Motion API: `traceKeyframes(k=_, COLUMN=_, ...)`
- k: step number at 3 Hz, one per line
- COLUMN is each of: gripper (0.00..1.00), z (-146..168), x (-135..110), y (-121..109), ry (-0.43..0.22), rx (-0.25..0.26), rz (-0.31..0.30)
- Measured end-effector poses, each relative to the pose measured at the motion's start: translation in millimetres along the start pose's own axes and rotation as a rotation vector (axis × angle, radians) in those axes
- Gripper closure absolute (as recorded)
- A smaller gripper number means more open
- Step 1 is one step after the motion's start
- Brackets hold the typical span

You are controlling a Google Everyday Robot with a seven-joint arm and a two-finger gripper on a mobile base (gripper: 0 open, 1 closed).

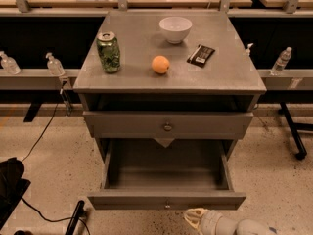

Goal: Close middle drawer

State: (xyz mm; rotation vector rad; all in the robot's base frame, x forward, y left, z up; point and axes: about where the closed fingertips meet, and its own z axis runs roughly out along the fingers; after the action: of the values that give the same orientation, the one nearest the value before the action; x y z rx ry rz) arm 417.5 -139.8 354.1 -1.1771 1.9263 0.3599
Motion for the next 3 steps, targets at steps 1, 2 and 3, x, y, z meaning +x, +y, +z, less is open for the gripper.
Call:
traceKeyframes(k=1, gripper=1.00, z=23, x=10, y=-18, ry=0.001, rx=0.023, rz=0.019)
traceKeyframes(k=2, gripper=1.00, z=39, x=4, y=-32, ry=-0.014, rx=0.025, rz=0.014)
traceKeyframes(k=3, gripper=1.00, z=50, x=-13, y=-54, ry=-0.043, rx=0.037, rz=-0.003)
